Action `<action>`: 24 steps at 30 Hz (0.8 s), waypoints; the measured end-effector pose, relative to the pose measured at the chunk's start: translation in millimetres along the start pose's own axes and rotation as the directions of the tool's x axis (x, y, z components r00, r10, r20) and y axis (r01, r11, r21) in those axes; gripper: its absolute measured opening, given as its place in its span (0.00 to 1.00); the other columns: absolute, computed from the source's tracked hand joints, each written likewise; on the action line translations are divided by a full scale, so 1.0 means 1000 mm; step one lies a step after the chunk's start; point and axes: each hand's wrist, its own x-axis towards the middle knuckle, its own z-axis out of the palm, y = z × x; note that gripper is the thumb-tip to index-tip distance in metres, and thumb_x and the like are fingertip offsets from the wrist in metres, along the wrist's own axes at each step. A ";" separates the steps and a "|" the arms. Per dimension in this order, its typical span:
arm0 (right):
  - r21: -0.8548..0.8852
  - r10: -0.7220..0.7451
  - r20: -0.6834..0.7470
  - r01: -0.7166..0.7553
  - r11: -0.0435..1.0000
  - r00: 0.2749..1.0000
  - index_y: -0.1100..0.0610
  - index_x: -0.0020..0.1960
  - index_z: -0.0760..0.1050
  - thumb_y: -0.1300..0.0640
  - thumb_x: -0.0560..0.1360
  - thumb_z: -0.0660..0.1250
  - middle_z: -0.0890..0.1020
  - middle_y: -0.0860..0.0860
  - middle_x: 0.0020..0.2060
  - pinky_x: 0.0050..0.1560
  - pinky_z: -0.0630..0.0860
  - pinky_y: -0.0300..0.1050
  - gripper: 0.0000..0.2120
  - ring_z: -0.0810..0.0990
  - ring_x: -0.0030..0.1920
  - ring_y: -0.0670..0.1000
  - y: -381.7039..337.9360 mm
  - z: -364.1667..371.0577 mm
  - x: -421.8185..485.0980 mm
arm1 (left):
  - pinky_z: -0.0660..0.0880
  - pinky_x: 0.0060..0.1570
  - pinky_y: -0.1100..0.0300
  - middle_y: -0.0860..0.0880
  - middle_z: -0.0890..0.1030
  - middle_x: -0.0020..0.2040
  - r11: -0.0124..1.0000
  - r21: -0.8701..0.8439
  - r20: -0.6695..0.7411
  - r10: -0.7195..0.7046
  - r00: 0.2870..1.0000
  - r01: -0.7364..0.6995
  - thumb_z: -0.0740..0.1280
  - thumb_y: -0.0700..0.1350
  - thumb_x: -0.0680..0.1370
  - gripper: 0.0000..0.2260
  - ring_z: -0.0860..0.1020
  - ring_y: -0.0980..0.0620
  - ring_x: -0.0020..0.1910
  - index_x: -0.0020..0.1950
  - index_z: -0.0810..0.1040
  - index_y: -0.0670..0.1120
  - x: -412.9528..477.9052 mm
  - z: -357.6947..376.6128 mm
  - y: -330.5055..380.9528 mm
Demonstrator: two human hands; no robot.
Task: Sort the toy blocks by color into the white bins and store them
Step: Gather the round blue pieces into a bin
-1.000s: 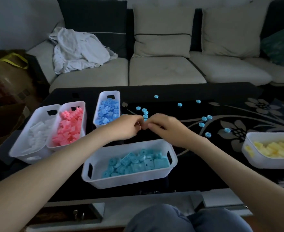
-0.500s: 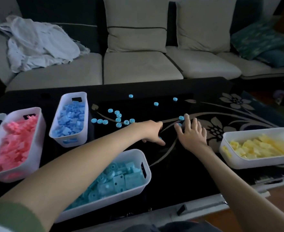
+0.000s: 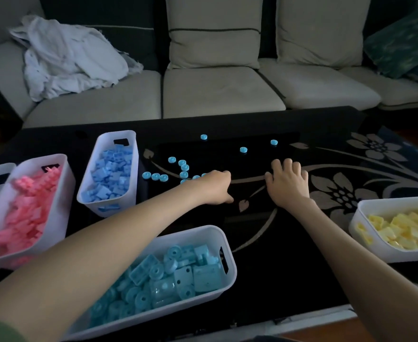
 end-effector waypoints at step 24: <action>0.173 -0.146 -0.143 0.170 0.970 0.979 0.59 0.36 0.67 0.56 0.79 0.60 0.69 0.49 0.22 0.24 0.59 0.40 0.14 0.67 0.22 0.51 -0.036 -0.035 -0.049 | 0.78 0.42 0.55 0.49 0.77 0.39 0.965 -0.254 -0.203 -0.117 0.972 0.063 0.68 0.50 0.77 0.10 0.77 0.53 0.34 0.43 0.68 0.47 -0.119 -0.019 -0.046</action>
